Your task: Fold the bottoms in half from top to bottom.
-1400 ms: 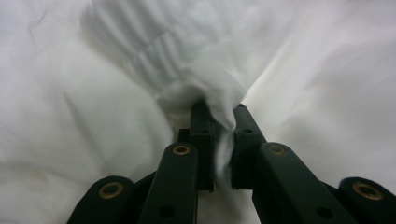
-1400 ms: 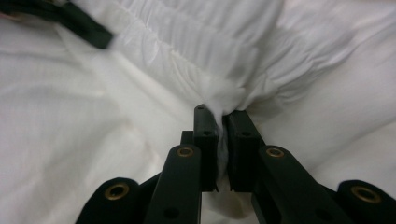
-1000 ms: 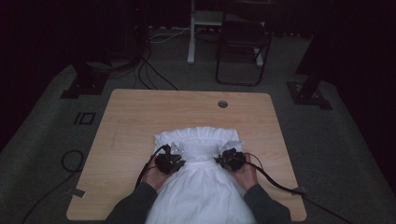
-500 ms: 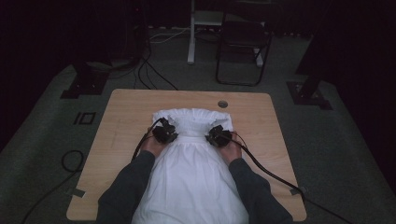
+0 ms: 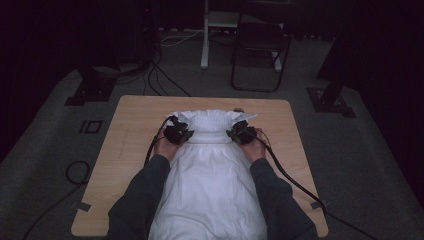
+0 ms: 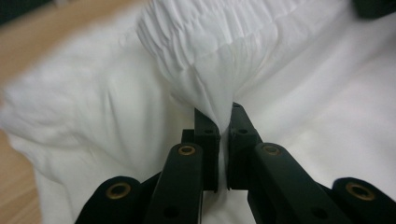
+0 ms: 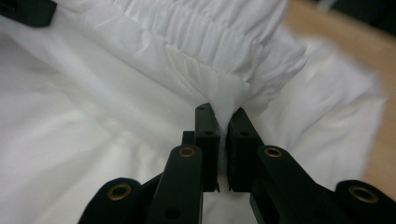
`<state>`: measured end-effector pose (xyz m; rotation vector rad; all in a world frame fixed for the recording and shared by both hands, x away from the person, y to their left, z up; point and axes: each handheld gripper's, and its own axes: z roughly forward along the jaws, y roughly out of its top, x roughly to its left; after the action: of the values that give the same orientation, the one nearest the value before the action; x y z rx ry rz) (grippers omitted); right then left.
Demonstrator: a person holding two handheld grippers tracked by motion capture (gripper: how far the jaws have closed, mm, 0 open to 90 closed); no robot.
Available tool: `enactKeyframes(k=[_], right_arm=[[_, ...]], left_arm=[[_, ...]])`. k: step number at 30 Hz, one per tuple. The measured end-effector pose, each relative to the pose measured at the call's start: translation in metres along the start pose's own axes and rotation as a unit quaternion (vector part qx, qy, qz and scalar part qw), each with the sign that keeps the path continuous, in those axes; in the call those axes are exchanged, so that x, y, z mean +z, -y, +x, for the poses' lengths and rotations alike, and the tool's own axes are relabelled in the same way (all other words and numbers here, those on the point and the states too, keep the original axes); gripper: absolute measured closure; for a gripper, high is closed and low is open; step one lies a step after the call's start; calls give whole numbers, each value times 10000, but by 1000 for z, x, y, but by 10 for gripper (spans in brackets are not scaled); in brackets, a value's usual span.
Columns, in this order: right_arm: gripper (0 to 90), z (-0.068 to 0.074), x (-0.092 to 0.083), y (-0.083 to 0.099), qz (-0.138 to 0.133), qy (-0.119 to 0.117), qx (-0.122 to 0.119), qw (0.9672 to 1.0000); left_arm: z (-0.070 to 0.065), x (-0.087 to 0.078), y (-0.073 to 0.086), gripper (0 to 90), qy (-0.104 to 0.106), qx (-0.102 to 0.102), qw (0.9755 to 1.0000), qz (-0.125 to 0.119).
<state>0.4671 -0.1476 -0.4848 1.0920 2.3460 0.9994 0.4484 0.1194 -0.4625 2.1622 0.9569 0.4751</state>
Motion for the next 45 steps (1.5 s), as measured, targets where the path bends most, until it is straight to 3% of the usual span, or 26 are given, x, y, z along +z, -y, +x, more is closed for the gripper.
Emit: enactKeyframes(k=[4, 6, 9, 12, 15, 18, 21, 22, 24, 27, 29, 32, 39, 42, 45], right_arm=[[852, 3, -57, -10, -649, -105, -94, 9978], [853, 11, -86, -9, -887, -157, -205, 9957], [852, 26, -113, 5, -969, -261, -389, 9942], [852, 39, -123, 32, -835, -497, -399, 9945], [851, 52, -116, 63, -566, -757, -309, 9950], [850, 64, -104, 90, -292, -911, -215, 9952], [847, 75, -91, 110, -9, -1113, -136, 9937], [846, 79, -86, 114, 87, -1164, -135, 9931], [845, 84, -78, 118, 255, -1134, -172, 9931], [845, 83, -65, 117, 373, -1202, -65, 9920], [847, 80, -55, 114, 377, -1125, -143, 9928], [848, 69, -42, 103, 343, -1018, -100, 9942], [847, 41, -8, 68, 436, -483, -230, 9976], [847, 29, 6, 56, 447, -335, -111, 9984], [846, 20, 16, 48, 361, -263, 168, 9989]], left_arm=[[-25, -54, -10, 862, 188, 163, 9974, -676], [-38, -75, -8, 862, 310, 251, 9954, -872], [-59, -94, 7, 861, 475, 488, 9943, -824], [-76, -94, 32, 858, 630, 638, 9947, -512], [-85, -81, 62, 857, 843, 472, 9952, -142], [-90, -61, 90, 857, 1000, 266, 9941, 325], [-91, -43, 111, 855, 837, 398, 9927, 765], [-89, -39, 115, 854, 848, 417, 9928, 730], [-79, -37, 113, 855, 886, 249, 9934, 690], [-74, -31, 107, 855, 619, 398, 9948, 710], [-69, -26, 103, 855, 492, 427, 9953, 712], [-59, -15, 94, 855, 409, 381, 9961, 676], [-32, 16, 67, 853, 84, 419, 9968, 674], [-22, 28, 57, 853, -50, 351, 9972, 651], [-15, 37, 49, 852, -182, 256, 9973, 671]])
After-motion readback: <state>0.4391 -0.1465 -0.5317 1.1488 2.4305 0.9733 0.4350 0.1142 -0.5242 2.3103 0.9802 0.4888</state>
